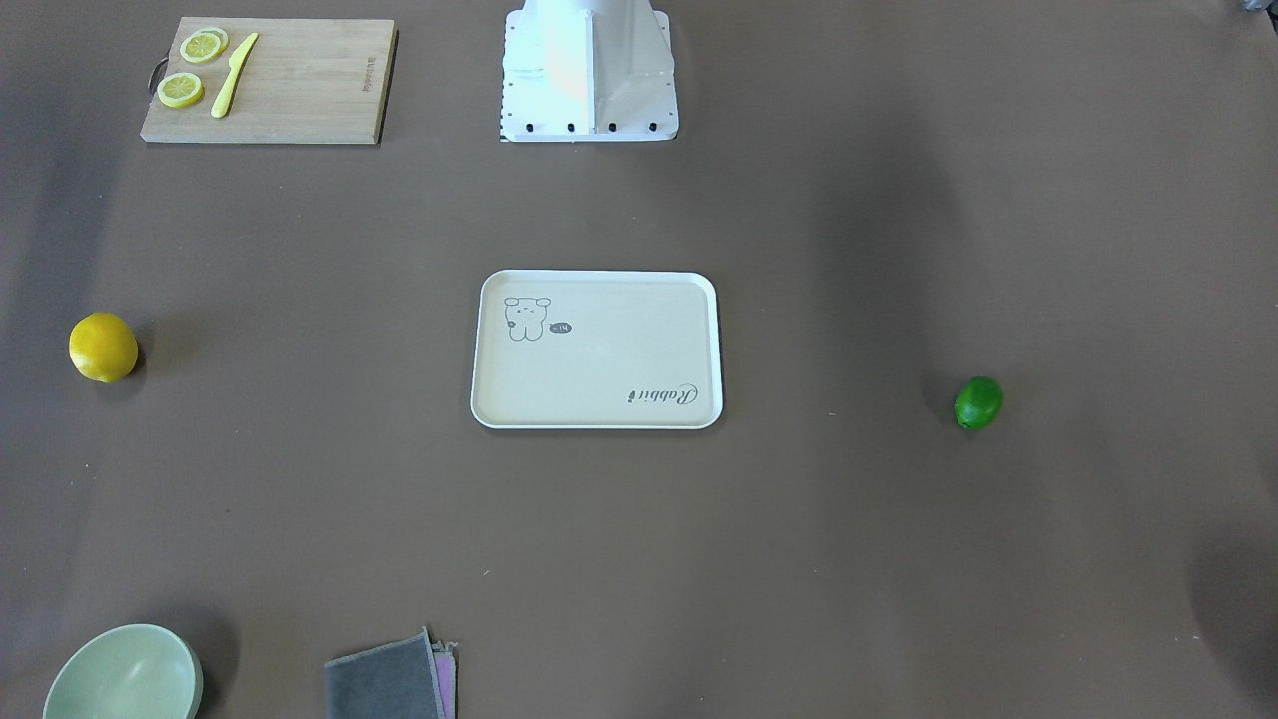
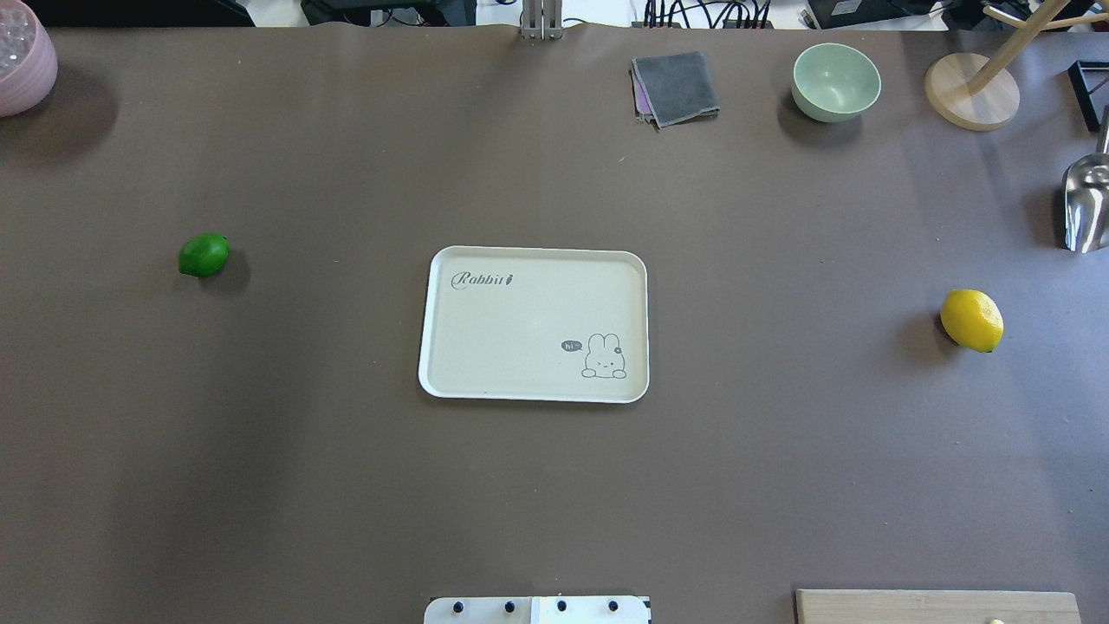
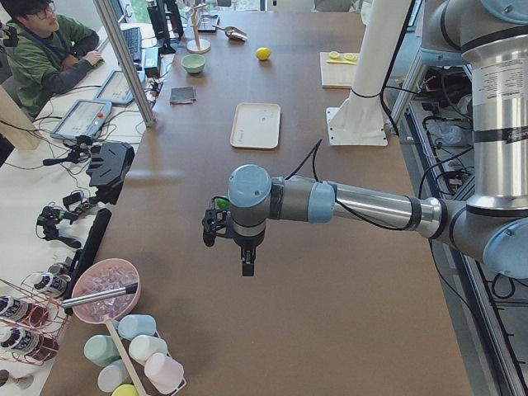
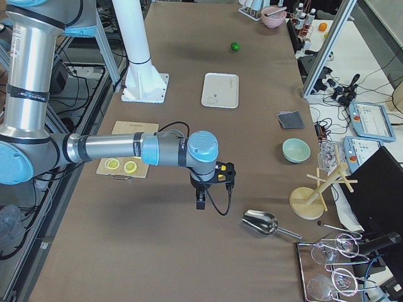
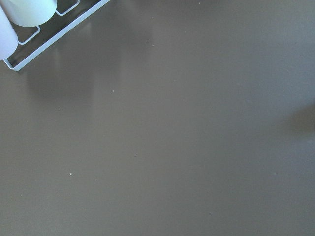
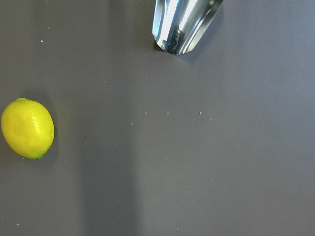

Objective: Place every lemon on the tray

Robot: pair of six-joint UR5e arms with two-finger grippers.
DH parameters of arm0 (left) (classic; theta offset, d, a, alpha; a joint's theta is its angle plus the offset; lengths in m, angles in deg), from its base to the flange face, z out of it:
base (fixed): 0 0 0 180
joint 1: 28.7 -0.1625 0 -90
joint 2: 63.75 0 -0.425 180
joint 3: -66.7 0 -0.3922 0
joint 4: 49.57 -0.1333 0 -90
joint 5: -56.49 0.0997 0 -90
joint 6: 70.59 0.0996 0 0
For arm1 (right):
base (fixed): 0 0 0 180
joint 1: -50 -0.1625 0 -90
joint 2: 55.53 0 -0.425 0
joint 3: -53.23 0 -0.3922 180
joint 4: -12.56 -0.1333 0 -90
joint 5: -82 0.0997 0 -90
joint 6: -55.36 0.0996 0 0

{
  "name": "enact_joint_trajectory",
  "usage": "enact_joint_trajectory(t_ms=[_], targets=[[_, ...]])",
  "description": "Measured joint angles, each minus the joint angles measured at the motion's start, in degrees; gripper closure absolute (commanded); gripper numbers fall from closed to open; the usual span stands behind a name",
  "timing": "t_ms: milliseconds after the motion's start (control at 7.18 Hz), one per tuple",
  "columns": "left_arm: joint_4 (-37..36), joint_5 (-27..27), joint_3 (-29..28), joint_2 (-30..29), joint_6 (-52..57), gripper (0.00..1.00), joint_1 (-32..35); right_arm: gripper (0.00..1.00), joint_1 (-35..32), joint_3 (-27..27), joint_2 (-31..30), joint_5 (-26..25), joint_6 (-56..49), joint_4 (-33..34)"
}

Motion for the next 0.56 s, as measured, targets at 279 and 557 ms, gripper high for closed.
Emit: enact_joint_trajectory(t_ms=[279, 557], targets=[[0.0, 0.03, 0.04, 0.06, 0.0, 0.02, 0.0, 0.0, 0.0, 0.01, 0.0, 0.0, -0.01, 0.0], [0.12, 0.05, 0.65, -0.33, 0.0, 0.02, -0.08, 0.0, 0.0, 0.38, 0.2, -0.06, -0.08, -0.02]])
